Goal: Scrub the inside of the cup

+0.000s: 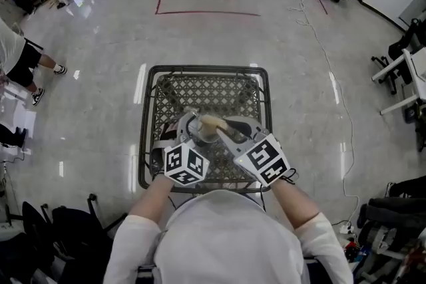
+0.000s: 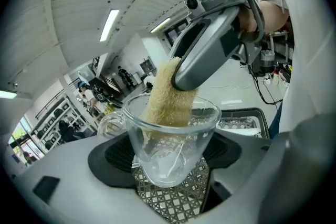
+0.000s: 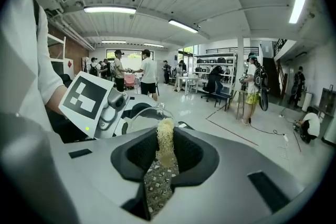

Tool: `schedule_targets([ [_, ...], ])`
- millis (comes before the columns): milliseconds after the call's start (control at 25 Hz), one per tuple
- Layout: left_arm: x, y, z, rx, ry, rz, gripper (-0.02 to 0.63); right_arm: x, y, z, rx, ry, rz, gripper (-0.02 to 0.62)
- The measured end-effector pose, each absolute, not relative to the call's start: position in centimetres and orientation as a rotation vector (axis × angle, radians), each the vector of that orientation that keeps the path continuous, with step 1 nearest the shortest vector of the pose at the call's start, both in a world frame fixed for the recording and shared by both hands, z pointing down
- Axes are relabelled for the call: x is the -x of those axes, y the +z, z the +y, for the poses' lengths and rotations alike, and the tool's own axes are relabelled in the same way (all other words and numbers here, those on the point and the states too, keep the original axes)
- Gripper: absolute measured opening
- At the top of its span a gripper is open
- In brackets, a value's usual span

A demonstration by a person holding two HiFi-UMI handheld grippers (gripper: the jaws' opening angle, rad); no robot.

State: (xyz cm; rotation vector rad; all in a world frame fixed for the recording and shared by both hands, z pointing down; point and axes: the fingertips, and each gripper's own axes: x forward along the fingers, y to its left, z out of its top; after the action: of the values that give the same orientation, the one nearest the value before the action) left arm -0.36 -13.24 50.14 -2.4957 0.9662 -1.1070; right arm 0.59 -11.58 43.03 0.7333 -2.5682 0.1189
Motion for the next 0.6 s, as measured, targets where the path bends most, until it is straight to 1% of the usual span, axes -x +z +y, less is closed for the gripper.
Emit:
schedule_targets([
  [280,1.3,50.5,-13.0,2.481,-1.128,0.951,0.367,1.3,43.4,-9.3,-0.623,0.216,-2.603,0.092],
  [440,1.1,50.7,-12.4,2.475,-1.135,0.936,0.367,2.1,42.8,-9.2,-0.617,0.209,-2.625,0.092],
  [600,0.7,50.9,-11.7,2.470,-1.136,0.916,0.367,1.3,42.7,-10.5,-0.662,0.177,-2.577,0.092],
])
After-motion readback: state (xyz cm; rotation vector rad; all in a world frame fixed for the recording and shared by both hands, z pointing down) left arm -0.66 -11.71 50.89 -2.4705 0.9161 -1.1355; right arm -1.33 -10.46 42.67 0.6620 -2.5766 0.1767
